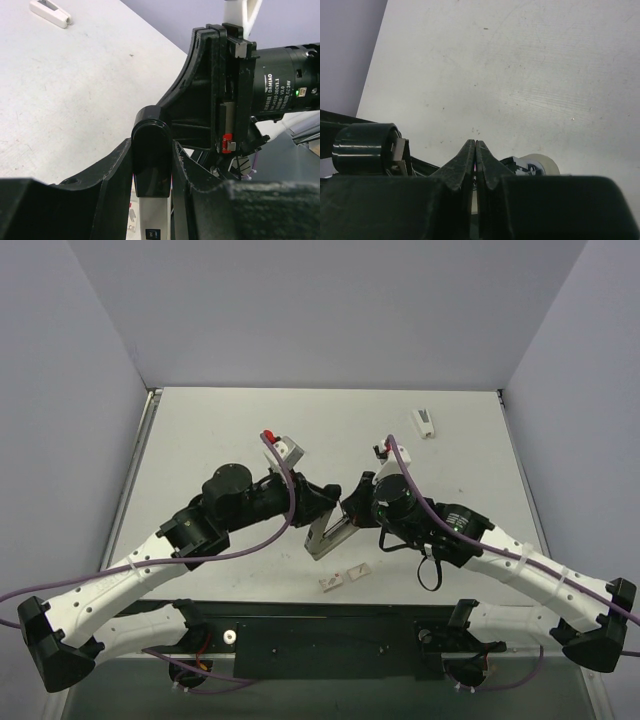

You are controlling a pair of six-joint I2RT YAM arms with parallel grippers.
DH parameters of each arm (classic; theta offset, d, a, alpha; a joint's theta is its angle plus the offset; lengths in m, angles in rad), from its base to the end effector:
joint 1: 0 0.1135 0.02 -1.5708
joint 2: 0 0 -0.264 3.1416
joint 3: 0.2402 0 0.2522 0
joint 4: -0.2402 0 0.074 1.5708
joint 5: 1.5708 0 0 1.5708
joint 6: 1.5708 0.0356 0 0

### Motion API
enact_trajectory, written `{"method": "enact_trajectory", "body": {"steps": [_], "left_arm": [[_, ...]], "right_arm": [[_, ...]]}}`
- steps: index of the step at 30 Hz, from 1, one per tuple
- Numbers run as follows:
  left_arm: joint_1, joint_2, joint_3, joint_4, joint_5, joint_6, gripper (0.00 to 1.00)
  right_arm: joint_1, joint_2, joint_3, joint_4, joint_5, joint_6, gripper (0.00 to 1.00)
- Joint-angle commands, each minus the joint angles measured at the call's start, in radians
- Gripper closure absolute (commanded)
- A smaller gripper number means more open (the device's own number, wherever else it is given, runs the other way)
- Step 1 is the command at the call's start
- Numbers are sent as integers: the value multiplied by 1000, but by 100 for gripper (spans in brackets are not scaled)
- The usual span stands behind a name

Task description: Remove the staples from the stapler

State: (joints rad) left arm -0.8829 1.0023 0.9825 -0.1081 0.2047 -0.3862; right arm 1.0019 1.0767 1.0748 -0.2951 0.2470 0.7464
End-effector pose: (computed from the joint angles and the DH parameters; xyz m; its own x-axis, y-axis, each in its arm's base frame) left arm 0.1417 -0.1838 0.3772 -0.4082 -0.0842 -0.9090 0.7888 0.4687 -0.3976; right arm 0.1386 0.2006 0.3737 -0.5849 0.3074 -0.7506 -0.4002 0.6955 0.5967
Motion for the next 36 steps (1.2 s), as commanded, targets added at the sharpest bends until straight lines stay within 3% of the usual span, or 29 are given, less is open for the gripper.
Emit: {"method": "enact_trajectory", "body": {"steps": [1,7,12,21,36], "left_arm": [[1,-45,13,174,-65,-34,100],[1,-42,13,191,-145,-57,100],[2,-36,21,205,-183,-74,100],[22,-28,33,228,-232,-83,100],[160,4,59,314,-205,-108,100]], "right_arm": [[0,-38,-45,-6,44,22,100],[-28,-34,-96,103,12,-24,100],[-123,-15,-154,255,-152,-33,100],[-134,81,-159,389,-276,-75,100],[-132,189,-254,542,-325,-24,100]]}}
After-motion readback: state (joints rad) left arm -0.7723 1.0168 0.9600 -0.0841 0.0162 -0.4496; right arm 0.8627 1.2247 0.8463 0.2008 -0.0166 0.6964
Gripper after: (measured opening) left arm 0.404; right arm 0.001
